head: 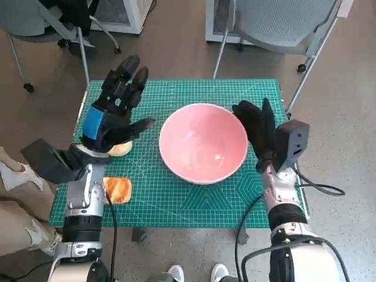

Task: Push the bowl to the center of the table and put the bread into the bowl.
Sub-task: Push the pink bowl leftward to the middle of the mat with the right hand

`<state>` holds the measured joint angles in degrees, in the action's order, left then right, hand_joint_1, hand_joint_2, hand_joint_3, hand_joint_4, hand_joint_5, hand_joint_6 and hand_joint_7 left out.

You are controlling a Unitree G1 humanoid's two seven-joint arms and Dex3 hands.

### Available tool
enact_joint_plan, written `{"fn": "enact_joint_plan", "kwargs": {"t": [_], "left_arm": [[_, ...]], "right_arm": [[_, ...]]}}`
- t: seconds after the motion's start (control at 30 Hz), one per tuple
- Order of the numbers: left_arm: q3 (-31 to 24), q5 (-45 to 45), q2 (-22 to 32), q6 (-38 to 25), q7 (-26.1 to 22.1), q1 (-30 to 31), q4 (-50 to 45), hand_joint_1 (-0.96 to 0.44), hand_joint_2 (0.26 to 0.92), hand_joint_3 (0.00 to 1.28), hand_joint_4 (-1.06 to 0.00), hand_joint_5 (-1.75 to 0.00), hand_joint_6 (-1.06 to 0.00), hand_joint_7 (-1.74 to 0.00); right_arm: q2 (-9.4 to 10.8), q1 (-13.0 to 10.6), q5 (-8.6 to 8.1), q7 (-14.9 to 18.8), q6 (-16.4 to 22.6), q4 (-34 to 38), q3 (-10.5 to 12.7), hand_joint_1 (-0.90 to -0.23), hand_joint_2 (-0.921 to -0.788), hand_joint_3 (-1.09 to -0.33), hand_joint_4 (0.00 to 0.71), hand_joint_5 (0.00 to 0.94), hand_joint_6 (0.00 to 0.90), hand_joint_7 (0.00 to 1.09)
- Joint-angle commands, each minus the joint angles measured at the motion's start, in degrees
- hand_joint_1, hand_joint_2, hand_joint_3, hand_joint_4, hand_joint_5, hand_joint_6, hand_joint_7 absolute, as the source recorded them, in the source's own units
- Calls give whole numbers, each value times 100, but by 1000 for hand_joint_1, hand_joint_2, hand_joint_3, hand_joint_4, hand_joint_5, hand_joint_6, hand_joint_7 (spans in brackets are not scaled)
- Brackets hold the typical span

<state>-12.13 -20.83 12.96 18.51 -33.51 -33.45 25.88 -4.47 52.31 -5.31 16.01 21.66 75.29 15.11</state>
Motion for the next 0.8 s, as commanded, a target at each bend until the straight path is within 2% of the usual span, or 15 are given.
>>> {"fn": "enact_joint_plan", "kwargs": {"t": [0.03,0.6,0.8], "left_arm": [[-23,-15,36,-13,9,63,-82,-433,921,107,-49,-1,-40,-348],[-25,-7,33,33,-29,66,-8,-438,921,102,-50,-1,-39,-348],[-28,-11,43,24,-28,104,-57,-432,921,101,-52,-2,-42,-346]], "right_arm": [[111,3,20,56,-20,24,-14,-647,-921,-844,90,1,129,24],[259,58,76,74,1,15,-119,-632,-921,-867,83,0,125,23],[187,66,84,144,24,-3,-144,-623,-921,-872,78,0,124,23]]}}
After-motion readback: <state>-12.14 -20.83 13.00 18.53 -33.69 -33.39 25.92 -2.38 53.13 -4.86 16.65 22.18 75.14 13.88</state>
